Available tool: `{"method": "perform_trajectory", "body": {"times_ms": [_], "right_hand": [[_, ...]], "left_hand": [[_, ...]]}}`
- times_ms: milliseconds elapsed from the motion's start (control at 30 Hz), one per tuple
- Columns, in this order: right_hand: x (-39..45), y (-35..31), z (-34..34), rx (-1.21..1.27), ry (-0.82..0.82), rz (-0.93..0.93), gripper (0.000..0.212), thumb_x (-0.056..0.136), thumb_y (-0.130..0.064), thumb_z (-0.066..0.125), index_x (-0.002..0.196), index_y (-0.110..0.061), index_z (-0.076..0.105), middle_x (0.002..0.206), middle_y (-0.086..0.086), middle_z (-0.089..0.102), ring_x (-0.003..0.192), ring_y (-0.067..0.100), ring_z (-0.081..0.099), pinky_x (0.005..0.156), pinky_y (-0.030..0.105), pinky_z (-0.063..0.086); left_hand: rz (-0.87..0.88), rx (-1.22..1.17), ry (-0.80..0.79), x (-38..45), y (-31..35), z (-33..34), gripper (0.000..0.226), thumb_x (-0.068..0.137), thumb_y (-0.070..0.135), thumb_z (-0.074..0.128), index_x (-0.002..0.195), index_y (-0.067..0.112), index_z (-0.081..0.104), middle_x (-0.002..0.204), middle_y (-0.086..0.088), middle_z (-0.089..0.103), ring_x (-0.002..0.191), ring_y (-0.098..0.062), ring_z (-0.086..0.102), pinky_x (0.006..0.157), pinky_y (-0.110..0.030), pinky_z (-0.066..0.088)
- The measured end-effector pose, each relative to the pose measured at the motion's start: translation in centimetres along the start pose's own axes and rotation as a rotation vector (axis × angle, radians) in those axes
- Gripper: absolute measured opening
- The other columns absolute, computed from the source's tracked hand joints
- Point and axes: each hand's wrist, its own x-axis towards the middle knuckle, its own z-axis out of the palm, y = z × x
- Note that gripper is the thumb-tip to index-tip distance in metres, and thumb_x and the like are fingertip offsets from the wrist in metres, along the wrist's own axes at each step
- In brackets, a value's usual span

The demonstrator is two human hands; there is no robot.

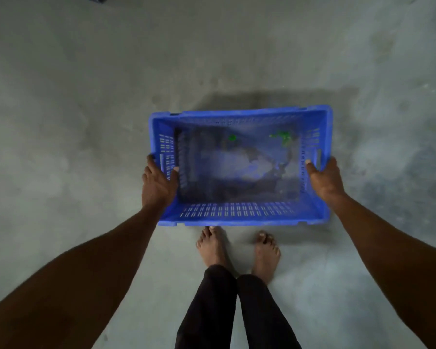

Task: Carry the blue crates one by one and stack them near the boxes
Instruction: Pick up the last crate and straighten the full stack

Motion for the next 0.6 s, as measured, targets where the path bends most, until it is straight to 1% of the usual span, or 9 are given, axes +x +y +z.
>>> {"method": "perform_trajectory", "body": {"times_ms": [67,100,167,200,267,333,433,500,600], "right_hand": [[1.6,0.1,0.4,0.093,0.065,0.026,0.056,0.098,-0.05,0.054,0.125,-0.001,0.054,0.121,0.029,0.062,0.108,0.036,0.065,0.088,0.038,0.048],[2.3,0.2,0.6,0.172,0.063,0.033,0.051,0.099,-0.053,0.049,0.114,-0.005,0.056,0.107,0.026,0.066,0.089,0.027,0.071,0.073,0.032,0.052],[3.5,0.3,0.6,0.349,0.013,0.052,0.048,0.101,-0.057,0.042,0.097,-0.011,0.055,0.082,0.017,0.064,0.047,0.007,0.063,0.045,0.021,0.046],[4.0,0.4,0.4,0.407,-0.014,0.069,0.049,0.101,-0.059,0.04,0.09,-0.013,0.054,0.073,0.012,0.063,0.038,0.006,0.057,0.04,0.019,0.043],[4.1,0.3,-0.3,0.494,-0.089,0.126,0.055,0.099,-0.063,0.038,0.083,-0.014,0.056,0.055,0.003,0.061,0.034,0.01,0.052,0.039,0.02,0.04],[3.5,0.1,-1.3,0.541,-0.143,0.127,0.06,0.096,-0.067,0.039,0.08,-0.013,0.059,0.048,-0.001,0.057,0.035,0.013,0.049,0.04,0.023,0.04],[1.3,-0.7,-3.4,0.562,-0.119,0.069,0.059,0.094,-0.068,0.044,0.073,-0.014,0.055,0.044,-0.004,0.05,0.034,0.015,0.044,0.039,0.024,0.039],[-1.7,-1.9,-5.8,0.612,-0.135,0.049,0.059,0.092,-0.07,0.046,0.072,-0.015,0.052,0.041,-0.004,0.044,0.033,0.015,0.044,0.037,0.021,0.039],[-6.8,-4.6,-11.2,0.672,-0.21,0.004,0.076,0.058,-0.09,0.057,0.073,-0.016,0.05,0.043,-0.004,0.04,0.031,0.016,0.042,0.035,0.02,0.036]], "left_hand": [[-0.138,-0.227,0.039,1.5,-0.2,1.2,0.059,0.1,0.049,0.05,0.134,0.002,0.045,0.127,-0.026,0.057,0.111,-0.045,0.056,0.097,-0.048,0.042],[-0.217,-0.331,0.074,2.1,-0.2,1.5,0.049,0.101,0.052,0.048,0.115,0.006,0.054,0.112,-0.02,0.063,0.098,-0.036,0.06,0.091,-0.046,0.045],[-0.341,-0.596,0.093,3.3,0.1,1.6,0.046,0.099,0.059,0.047,0.082,0.017,0.051,0.077,-0.005,0.059,0.066,-0.021,0.054,0.07,-0.041,0.049],[-0.398,-0.714,0.051,3.9,0.0,1.4,0.048,0.099,0.061,0.046,0.077,0.019,0.052,0.067,-0.002,0.056,0.053,-0.017,0.051,0.058,-0.035,0.049],[-0.445,-0.81,-0.071,4.6,-0.4,0.7,0.055,0.1,0.063,0.042,0.077,0.015,0.059,0.058,-0.002,0.057,0.042,-0.014,0.049,0.048,-0.028,0.046],[-0.413,-0.784,-0.13,4.5,-0.8,-0.5,0.062,0.098,0.067,0.039,0.075,0.014,0.061,0.054,-0.001,0.057,0.041,-0.017,0.048,0.049,-0.029,0.044],[-0.341,-0.692,-0.1,2.9,-0.2,-3.0,0.063,0.098,0.069,0.035,0.07,0.017,0.058,0.057,-0.003,0.054,0.04,-0.016,0.047,0.049,-0.028,0.044],[-0.334,-0.708,-0.094,0.8,0.7,-5.8,0.062,0.099,0.067,0.035,0.071,0.016,0.056,0.057,-0.002,0.052,0.038,-0.013,0.045,0.045,-0.024,0.042],[-0.292,-0.778,-0.129,-2.9,2.1,-12.4,0.06,0.099,0.066,0.037,0.076,0.015,0.057,0.058,-0.002,0.05,0.039,-0.013,0.044,0.045,-0.024,0.042]]}}
